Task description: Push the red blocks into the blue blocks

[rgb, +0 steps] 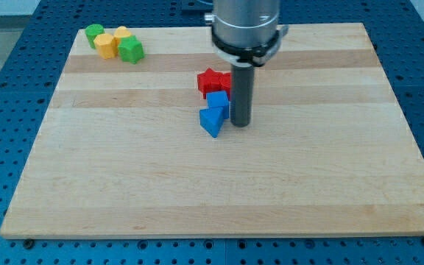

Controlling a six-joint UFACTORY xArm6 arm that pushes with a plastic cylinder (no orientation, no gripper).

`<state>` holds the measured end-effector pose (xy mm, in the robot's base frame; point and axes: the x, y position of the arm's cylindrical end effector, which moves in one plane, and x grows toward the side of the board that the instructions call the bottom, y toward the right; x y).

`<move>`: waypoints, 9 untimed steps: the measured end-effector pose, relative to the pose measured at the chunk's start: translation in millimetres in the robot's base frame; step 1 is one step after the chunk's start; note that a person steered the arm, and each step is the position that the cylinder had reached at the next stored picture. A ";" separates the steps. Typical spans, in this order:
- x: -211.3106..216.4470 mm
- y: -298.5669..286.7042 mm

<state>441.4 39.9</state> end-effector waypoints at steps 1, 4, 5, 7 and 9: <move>-21.9 31.0; -119.3 18.0; -123.2 -0.1; -116.2 -27.1; -93.9 -27.6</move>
<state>347.4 12.2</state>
